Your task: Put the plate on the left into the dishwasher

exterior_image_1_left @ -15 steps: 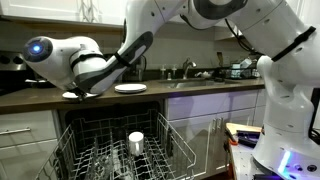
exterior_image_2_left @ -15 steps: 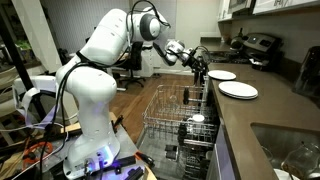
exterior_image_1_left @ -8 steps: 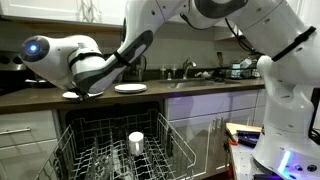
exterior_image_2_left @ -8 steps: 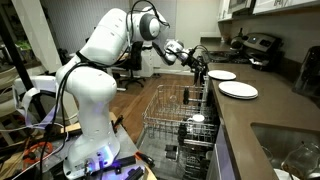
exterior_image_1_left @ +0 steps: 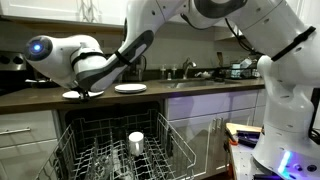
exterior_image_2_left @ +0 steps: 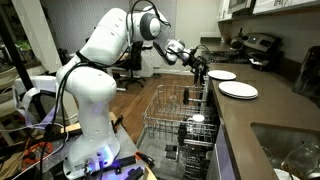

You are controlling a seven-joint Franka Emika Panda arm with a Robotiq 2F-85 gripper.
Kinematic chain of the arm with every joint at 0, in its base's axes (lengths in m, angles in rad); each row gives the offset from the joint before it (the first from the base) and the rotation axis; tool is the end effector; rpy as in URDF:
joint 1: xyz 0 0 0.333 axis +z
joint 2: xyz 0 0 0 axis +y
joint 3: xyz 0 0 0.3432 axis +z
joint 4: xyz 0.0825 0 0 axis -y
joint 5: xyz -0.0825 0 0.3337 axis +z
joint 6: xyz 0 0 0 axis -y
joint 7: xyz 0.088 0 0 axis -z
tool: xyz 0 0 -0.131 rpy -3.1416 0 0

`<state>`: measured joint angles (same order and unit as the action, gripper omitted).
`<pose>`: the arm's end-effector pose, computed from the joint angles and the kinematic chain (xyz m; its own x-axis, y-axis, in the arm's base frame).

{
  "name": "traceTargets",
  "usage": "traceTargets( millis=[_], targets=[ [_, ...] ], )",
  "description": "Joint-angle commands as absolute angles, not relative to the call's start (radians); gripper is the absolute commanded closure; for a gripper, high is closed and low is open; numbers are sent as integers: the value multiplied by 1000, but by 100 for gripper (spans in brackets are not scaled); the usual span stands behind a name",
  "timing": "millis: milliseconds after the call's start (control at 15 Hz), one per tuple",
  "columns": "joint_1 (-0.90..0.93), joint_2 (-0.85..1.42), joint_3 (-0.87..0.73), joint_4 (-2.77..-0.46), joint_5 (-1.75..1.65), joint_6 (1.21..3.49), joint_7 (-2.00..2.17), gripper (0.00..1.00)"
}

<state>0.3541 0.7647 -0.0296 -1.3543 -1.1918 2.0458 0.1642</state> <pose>0.7114 0.1707 0.3256 0.7489 0.6342 -0.1923 0.4567 -0.2837 0.8432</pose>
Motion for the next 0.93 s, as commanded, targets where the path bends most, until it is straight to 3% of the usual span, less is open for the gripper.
traceTargets(
  millis=[0, 733, 800, 867],
  targets=[
    [337, 766, -3, -1350, -1207, 2034, 166, 29],
    [337, 765, -3, -1351, -1207, 2034, 167, 29],
    [337, 765, -3, -1351, -1207, 2034, 167, 7],
    [342, 769, -6, -1347, -1212, 2026, 172, 6]
  ],
)
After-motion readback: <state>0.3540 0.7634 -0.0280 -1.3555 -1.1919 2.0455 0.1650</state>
